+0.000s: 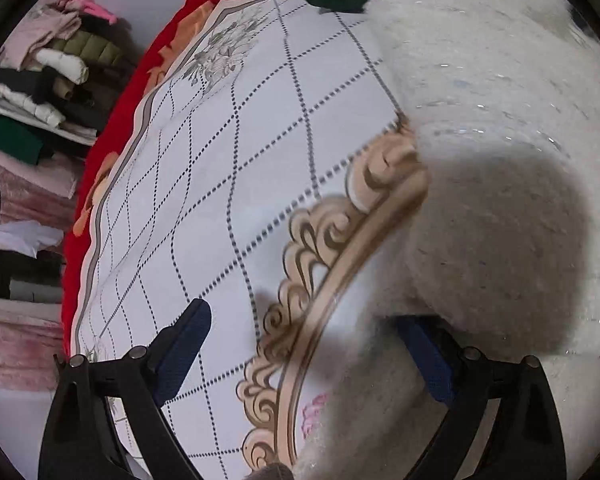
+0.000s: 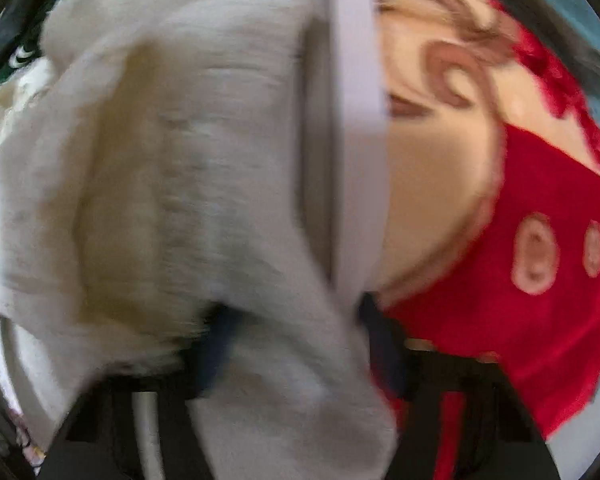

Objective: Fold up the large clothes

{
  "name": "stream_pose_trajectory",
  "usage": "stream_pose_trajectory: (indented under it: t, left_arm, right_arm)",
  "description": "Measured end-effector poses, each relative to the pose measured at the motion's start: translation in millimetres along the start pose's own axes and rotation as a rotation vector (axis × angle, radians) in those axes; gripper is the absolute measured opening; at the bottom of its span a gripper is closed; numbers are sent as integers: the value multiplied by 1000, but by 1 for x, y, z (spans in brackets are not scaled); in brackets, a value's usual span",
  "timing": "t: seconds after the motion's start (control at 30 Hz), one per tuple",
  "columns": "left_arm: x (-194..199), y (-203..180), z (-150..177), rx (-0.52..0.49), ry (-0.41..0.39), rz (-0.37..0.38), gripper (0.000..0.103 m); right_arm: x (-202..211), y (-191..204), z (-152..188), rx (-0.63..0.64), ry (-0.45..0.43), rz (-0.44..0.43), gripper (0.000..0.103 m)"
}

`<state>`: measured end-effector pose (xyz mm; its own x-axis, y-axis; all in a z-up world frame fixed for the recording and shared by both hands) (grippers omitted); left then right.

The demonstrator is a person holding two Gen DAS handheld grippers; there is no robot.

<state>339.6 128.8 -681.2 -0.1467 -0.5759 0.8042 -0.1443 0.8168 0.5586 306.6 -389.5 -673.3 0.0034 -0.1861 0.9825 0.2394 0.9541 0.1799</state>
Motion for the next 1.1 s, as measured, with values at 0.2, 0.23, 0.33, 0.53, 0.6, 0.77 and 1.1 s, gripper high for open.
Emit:
stream_pose_trajectory:
  t: [0.2, 0.23, 0.33, 0.53, 0.6, 0.77, 1.1]
  left_arm:
    - [-14, 26, -17, 42, -16, -43, 100]
    - [-17, 29, -20, 41, -18, -48, 100]
    - [-16, 28, -21, 18, -25, -65, 100]
    - [-10, 20, -19, 0, -46, -71, 100]
    - [-8, 22, -19, 6, -39, -61, 100]
    - [-2, 24, -18, 8, -45, -43, 100]
    - [74, 30, -3, 19, -112, 47, 100]
  right_arm:
    - [10, 32, 4, 4, 17, -118, 41]
    - [13, 35, 4, 7, 22, -127, 41]
    - [22, 24, -2, -40, 9, -154, 39]
    - [20, -41, -3, -274, -58, -95, 37]
    - [32, -30, -2, -246, -73, -46, 37]
    - [41, -26, -2, -101, -85, 85, 37]
    - [93, -14, 36, -149, -11, -25, 42]
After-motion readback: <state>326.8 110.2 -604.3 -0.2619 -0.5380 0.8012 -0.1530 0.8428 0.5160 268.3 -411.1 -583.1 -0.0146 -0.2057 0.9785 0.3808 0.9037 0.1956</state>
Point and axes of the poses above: each gripper's, at about its wrist camera, not at the fingertips, and x roughly against the way its jaws point, y to its left, z to its underside, the point moved 9 cm from there along -x, roughly the way its jaws point, and after that the axes turned 10 degrees about -z, right-handed, at the moved point
